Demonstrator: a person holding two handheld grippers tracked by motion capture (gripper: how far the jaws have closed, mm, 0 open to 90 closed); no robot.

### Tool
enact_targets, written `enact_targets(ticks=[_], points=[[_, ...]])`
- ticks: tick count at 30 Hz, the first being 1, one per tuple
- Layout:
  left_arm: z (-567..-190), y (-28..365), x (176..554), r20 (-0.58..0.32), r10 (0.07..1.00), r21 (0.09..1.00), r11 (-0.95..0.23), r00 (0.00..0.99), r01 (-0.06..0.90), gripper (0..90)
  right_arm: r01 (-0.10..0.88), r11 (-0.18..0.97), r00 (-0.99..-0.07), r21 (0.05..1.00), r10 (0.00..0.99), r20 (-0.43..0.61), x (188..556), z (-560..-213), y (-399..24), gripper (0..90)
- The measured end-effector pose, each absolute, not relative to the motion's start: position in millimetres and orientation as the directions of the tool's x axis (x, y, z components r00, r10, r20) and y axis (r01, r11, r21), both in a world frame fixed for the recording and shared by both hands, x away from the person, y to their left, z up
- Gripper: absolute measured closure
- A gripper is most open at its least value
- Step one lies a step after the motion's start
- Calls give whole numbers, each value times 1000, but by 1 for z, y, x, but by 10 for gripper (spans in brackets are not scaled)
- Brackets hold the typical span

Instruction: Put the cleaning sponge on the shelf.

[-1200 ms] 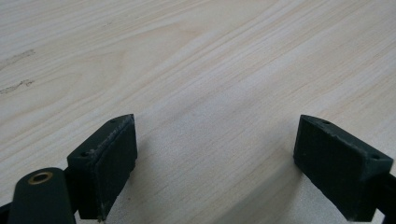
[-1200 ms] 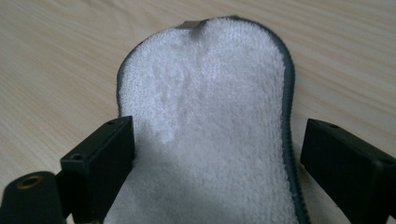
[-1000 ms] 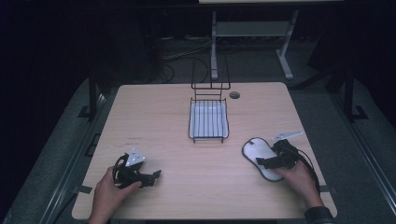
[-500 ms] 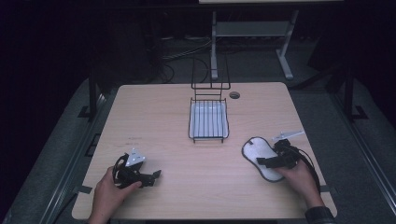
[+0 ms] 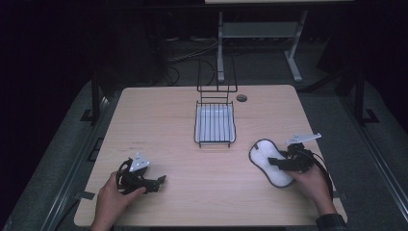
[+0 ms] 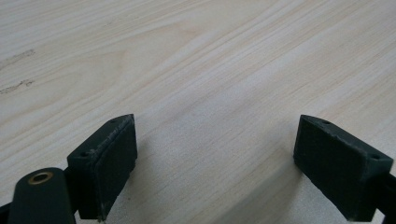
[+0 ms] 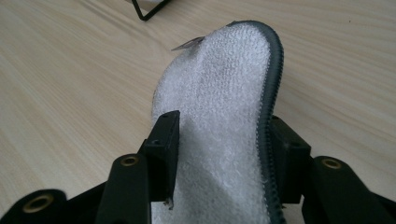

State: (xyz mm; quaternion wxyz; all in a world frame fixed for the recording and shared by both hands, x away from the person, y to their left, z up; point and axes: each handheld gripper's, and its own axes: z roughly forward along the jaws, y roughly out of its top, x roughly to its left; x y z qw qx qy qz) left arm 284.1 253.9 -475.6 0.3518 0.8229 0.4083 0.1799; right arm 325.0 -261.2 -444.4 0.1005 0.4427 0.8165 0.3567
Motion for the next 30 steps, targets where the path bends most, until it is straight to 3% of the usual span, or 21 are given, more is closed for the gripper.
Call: enact_targets(ticks=[30], points=[[-475, 254, 284, 10, 798, 725, -421, 603, 545, 127, 600, 340, -636, 724, 752, 173, 313, -426, -256, 712]])
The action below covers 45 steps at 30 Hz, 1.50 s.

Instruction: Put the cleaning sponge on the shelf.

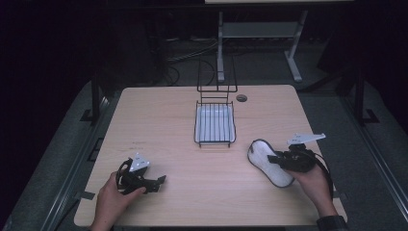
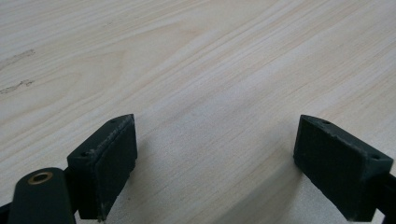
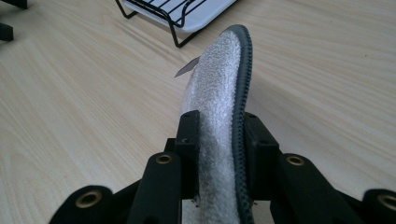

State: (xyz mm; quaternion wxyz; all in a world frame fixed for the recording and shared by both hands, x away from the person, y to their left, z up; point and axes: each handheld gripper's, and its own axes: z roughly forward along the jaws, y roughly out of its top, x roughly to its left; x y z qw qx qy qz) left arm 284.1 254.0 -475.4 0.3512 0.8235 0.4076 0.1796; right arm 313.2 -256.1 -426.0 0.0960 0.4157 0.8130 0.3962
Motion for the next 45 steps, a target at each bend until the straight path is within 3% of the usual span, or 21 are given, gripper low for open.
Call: enact_targets(ticks=[14, 45], points=[[-476, 254, 284, 9, 798, 726, -419, 602, 545, 127, 586, 345, -652, 733, 738, 175, 309, -419, -254, 784], [-475, 254, 284, 7, 799, 726, -417, 601, 547, 127, 518, 266, -671, 813, 716, 193, 332, -387, -245, 778]])
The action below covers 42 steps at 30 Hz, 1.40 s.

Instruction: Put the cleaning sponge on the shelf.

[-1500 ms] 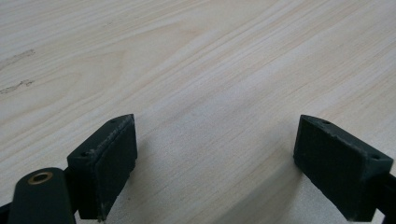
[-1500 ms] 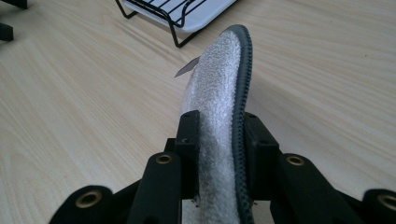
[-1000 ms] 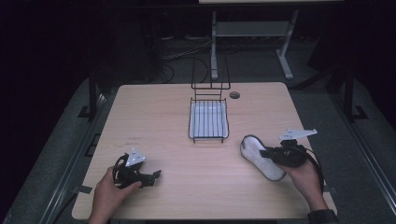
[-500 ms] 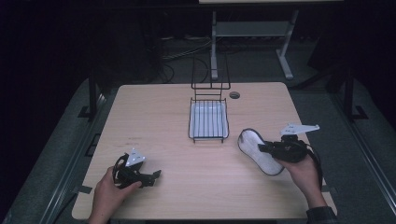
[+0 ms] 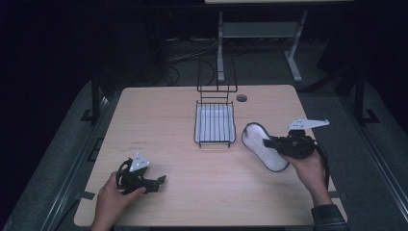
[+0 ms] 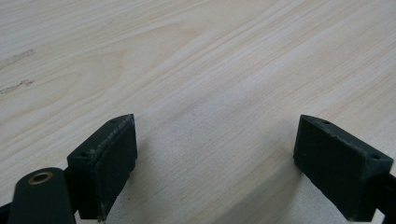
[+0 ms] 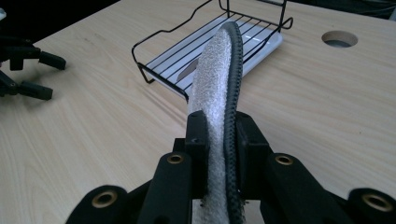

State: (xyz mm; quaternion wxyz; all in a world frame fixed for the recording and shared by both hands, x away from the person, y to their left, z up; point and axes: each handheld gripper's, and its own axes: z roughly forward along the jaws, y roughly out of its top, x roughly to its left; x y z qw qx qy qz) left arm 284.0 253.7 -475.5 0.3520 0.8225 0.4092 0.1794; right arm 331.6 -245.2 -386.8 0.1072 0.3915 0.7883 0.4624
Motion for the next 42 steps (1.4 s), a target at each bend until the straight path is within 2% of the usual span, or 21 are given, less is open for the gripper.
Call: enact_targets(ticks=[22, 42], points=[[-475, 254, 284, 9, 798, 724, -420, 602, 546, 127, 498, 225, -678, 838, 704, 214, 364, -372, -227, 777], [-475, 254, 284, 8, 798, 724, -420, 602, 547, 127, 498, 207, -683, 842, 692, 234, 407, -361, -186, 775]])
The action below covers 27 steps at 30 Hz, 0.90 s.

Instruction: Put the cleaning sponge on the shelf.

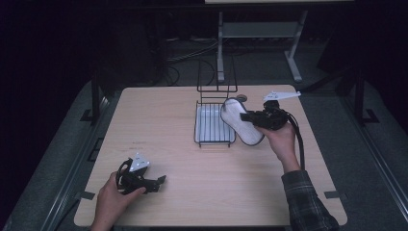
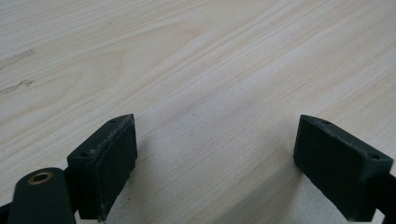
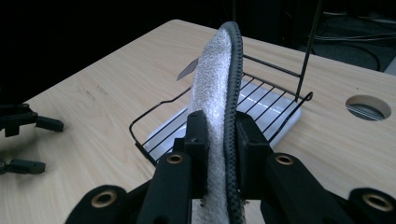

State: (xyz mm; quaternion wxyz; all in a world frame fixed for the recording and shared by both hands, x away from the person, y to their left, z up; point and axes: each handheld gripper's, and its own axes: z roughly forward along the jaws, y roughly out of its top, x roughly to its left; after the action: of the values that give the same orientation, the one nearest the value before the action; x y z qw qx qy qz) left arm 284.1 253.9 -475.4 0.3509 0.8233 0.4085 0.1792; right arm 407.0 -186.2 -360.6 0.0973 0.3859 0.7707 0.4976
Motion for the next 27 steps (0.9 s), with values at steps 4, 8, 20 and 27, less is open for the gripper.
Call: enact_targets(ticks=[4, 8, 20, 27], points=[[-475, 254, 284, 9, 798, 724, -420, 602, 547, 127, 497, 199, -683, 845, 691, 239, 414, -360, -181, 775], [-475, 254, 284, 9, 798, 724, -420, 602, 547, 127, 503, 194, -678, 842, 693, 245, 422, -360, -174, 775], [-475, 254, 284, 8, 798, 725, -420, 602, 547, 127, 514, 170, -668, 841, 695, 268, 446, -363, -151, 775], [-475, 254, 284, 9, 798, 724, -421, 603, 546, 127, 524, 182, -671, 832, 689, 272, 459, -373, -135, 773]])
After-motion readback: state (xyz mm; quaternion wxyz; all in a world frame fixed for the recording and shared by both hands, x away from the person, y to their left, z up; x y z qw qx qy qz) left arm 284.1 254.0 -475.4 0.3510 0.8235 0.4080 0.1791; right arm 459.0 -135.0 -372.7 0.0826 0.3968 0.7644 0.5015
